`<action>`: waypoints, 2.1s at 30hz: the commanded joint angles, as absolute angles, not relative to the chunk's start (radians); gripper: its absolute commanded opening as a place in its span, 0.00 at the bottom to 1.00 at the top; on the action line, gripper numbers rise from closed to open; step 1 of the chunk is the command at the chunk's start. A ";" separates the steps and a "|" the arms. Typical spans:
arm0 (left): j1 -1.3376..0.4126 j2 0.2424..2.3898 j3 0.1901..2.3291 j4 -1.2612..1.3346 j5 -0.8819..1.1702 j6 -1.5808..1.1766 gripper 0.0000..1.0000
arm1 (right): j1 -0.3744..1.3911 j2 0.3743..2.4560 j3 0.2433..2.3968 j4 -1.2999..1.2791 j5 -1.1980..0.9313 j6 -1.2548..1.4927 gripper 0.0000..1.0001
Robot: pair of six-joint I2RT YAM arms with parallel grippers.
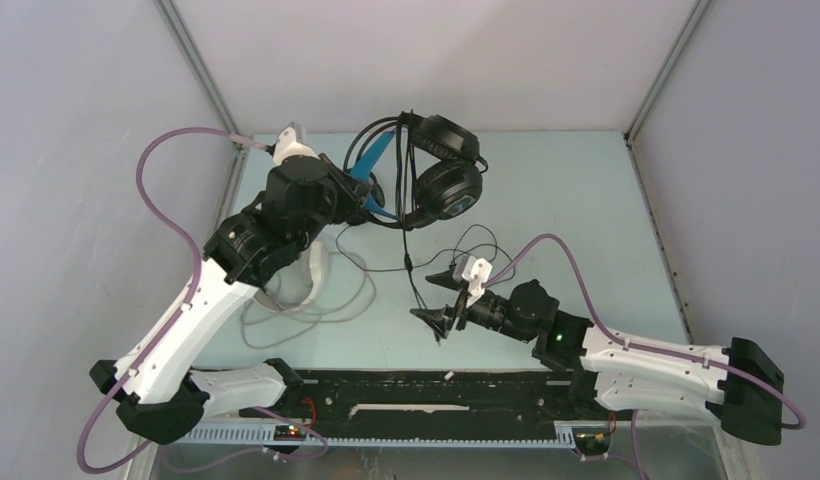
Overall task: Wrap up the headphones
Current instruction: Wrap the headphones cable around the headphones.
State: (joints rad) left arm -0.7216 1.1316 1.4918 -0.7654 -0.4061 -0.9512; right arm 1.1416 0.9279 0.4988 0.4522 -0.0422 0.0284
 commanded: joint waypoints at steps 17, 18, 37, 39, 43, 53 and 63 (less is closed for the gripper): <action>-0.723 1.082 1.554 -0.640 -0.360 -1.037 0.00 | 1.189 1.116 0.431 0.689 -0.097 0.029 0.63; -0.723 1.083 1.555 -0.638 -0.361 -1.033 0.00 | 1.189 1.113 0.431 0.689 -0.099 0.032 0.63; -0.723 1.089 1.569 -0.627 -0.336 -1.028 0.00 | 1.184 1.085 0.431 0.806 0.078 -0.072 0.75; -0.723 1.089 1.567 -0.625 -0.321 -1.036 0.00 | 1.166 1.103 0.439 0.838 0.058 -0.085 0.76; -0.723 1.090 1.563 -0.618 -0.300 -1.049 0.00 | 1.152 1.158 0.477 0.857 -0.030 -0.115 0.76; -0.723 1.089 1.571 -0.607 -0.279 -1.051 0.00 | 1.126 1.243 0.525 0.905 -0.069 -0.149 0.72; -0.723 1.076 1.573 -0.603 -0.267 -1.053 0.00 | 1.107 1.298 0.524 0.936 -0.104 -0.155 0.54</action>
State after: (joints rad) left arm -0.7216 1.1236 1.4921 -0.7197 -0.2996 -0.9955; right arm 1.1107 1.2774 0.4835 0.8749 -0.0761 -0.1425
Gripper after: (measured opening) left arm 0.048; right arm 0.643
